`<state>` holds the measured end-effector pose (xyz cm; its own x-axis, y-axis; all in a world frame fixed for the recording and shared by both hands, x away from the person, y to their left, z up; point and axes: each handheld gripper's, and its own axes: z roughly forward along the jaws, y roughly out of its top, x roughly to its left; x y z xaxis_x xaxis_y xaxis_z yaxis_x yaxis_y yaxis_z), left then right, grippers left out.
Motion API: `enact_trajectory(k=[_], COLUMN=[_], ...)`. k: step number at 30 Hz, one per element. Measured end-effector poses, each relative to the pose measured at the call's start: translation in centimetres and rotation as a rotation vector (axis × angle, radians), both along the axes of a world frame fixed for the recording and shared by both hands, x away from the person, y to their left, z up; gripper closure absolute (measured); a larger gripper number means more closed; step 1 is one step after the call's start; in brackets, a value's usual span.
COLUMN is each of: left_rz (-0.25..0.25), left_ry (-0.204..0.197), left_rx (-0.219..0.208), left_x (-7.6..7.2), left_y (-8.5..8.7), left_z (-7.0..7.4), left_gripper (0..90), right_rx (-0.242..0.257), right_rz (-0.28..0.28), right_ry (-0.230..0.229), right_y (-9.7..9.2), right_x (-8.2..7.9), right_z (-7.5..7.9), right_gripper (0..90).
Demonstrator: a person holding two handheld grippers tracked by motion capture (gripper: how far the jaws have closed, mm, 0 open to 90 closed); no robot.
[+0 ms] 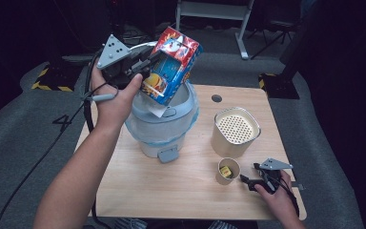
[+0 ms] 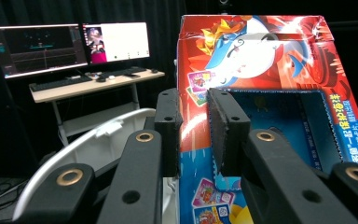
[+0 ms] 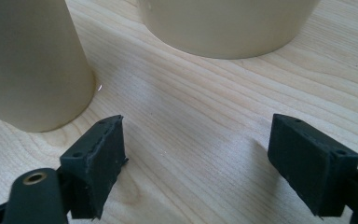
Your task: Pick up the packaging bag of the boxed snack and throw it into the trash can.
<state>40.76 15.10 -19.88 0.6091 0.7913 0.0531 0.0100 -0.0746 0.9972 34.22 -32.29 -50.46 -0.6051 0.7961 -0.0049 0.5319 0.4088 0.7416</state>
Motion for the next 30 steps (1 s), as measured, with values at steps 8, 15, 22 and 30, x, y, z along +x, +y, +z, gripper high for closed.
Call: enact_trajectory(k=[8,15,22,30], left_rz=[0.052,0.108,0.121,0.117], left_ry=[-0.025,-0.018,-0.014,-0.014], left_rx=[-0.001,0.000,0.001,0.044], left_x=[2.0,3.9,4.5,4.4], left_y=[-0.3,-0.4,-0.5,-1.3], left_z=[0.2,-0.6,-1.4,-2.2], left_gripper=[74.7,74.7,74.7,74.3], right_rx=[0.000,0.000,0.000,0.000], right_rz=[0.000,0.000,0.000,0.000], right_ry=[0.000,0.000,0.001,0.001], right_y=[0.0,0.0,0.0,0.0], right_x=[0.0,0.0,0.0,0.0], right_z=[0.0,0.0,0.0,0.0], right_gripper=[19.1,19.1,19.1,19.1])
